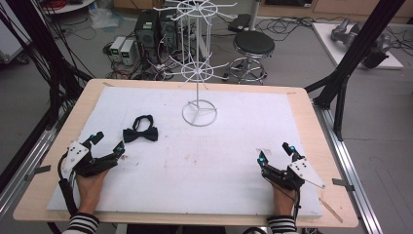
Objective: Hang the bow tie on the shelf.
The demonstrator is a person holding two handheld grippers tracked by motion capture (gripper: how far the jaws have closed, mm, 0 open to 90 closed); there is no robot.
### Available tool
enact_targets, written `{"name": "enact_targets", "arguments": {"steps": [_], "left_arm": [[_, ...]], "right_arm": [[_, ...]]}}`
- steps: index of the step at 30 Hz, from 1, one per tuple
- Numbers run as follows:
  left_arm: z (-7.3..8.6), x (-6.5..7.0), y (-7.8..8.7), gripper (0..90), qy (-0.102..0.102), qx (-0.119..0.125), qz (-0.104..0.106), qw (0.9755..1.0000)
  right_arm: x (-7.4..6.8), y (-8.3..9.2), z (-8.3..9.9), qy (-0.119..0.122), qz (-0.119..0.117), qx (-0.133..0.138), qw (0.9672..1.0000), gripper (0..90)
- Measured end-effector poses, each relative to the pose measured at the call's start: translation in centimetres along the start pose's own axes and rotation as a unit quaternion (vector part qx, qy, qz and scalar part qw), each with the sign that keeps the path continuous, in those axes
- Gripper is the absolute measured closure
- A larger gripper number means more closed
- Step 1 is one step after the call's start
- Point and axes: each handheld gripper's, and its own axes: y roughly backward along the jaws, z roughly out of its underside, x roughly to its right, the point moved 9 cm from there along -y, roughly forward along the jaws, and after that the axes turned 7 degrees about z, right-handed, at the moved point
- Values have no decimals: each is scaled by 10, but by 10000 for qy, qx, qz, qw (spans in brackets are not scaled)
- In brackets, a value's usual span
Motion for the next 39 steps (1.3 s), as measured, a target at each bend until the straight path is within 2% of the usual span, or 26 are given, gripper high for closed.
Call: {"name": "enact_targets", "arguments": {"steps": [5,14,18,21,25,30,34,37,39], "left_arm": [[0,0,0,139,15,-23,6,10000],[0,2,1,139,-108,26,-15,9999],[-1,0,2,139,13,111,-16,9999],[0,2,0,140,-87,27,-4,10000],[0,1,1,140,-53,22,-15,10000],[0,2,0,140,-106,-21,21,9999],[2,0,-3,140,16,-184,36,9998],[1,-2,-6,140,-57,-303,22,9995],[-2,-4,-8,140,-36,-339,13,9994]], "right_arm": [[0,0,0,-23,-8,-1,10000,110],[0,0,0,44,21,13,10000,110],[0,0,0,6,18,-1,10000,110],[0,0,0,33,31,1,10000,110],[0,0,0,24,31,-2,10000,110],[0,-1,0,45,29,5,10000,110],[0,-1,0,41,33,-3,10000,110],[0,-1,0,64,37,3,10000,110],[0,-1,0,62,40,-7,10000,110]]}}
